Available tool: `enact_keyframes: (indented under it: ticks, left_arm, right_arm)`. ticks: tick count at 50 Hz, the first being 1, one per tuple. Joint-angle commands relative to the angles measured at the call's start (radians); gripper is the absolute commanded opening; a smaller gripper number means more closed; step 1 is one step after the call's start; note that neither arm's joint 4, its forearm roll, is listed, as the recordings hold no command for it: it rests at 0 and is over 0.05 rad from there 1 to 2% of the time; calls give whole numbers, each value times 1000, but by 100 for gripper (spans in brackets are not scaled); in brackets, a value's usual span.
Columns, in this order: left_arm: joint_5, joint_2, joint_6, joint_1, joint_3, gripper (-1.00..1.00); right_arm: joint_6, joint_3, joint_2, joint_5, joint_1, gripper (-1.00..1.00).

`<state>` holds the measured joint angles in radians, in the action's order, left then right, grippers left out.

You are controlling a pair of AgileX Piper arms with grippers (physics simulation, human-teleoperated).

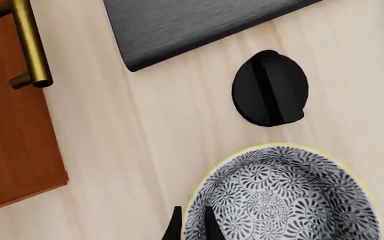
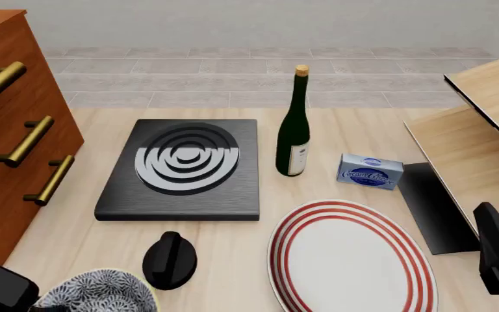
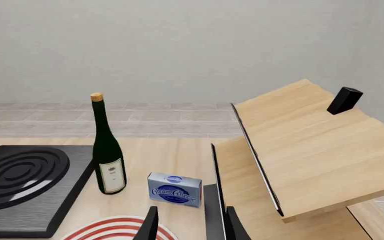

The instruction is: Put the bowl on the top of the cabinet.

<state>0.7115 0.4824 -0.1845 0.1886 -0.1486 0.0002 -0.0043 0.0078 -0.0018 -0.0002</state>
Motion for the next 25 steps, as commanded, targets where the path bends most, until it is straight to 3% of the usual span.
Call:
enact_keyframes:
  ticks: [1,13,25]
  left_arm:
    - [-12,-16,-18,-34,-37,-100]
    - [-17,-28,2,-32,-69,-100]
    - [11,-51,14,-47,-216,-100]
  right_arm:
    - [0,0,0,0,0,100]
    - [0,0,0,0,0,100]
    - [0,0,0,0,0,100]
